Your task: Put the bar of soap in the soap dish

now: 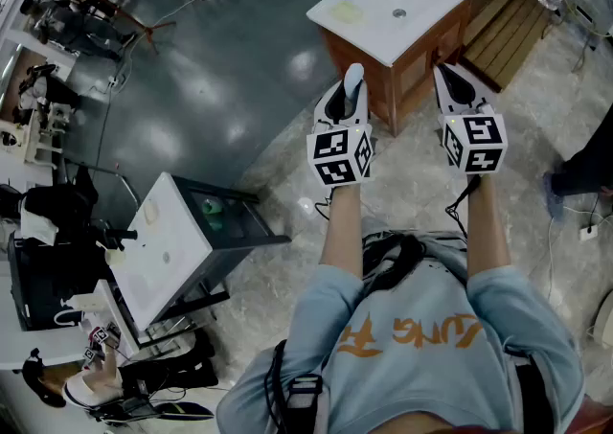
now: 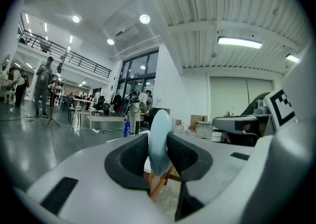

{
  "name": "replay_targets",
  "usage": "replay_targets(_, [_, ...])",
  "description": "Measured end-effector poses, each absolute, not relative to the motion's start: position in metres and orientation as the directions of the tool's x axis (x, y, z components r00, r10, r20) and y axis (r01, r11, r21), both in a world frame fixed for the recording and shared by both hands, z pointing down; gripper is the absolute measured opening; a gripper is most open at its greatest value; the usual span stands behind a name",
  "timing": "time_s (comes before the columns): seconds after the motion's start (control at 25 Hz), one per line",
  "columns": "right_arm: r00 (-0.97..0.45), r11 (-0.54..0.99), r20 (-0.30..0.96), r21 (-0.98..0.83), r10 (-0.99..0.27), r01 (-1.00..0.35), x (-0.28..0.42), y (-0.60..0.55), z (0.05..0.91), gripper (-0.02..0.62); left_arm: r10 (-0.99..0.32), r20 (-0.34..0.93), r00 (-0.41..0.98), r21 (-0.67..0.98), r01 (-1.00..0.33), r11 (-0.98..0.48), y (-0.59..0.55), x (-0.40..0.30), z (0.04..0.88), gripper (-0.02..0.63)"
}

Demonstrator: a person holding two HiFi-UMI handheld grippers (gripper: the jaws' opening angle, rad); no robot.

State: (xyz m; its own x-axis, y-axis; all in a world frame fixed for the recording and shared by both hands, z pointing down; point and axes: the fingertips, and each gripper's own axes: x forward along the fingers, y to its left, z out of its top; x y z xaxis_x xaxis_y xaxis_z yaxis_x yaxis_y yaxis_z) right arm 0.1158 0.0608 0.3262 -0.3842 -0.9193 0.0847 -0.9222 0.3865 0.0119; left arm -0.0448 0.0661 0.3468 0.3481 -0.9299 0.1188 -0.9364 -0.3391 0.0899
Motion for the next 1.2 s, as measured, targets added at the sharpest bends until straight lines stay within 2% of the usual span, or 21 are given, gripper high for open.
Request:
replay_targets(0.8, [-0.43, 0.431, 0.059, 0.002, -0.901, -0.902, 0.135, 0.036, 0.313, 0.032, -0.94, 0.063, 0.334, 0.091, -0.94, -0.328, 0.047, -0.029, 0.323, 0.129])
replay_targets(1.2, [-0.411, 0.411, 0.029, -0.014, -0.911, -0.912, 0.16, 0.016, 0.306, 0.032, -0.917, 0.035, 0.398, 0.128, -0.912, -0.391, 0.027, -0.003, 0.316, 0.127])
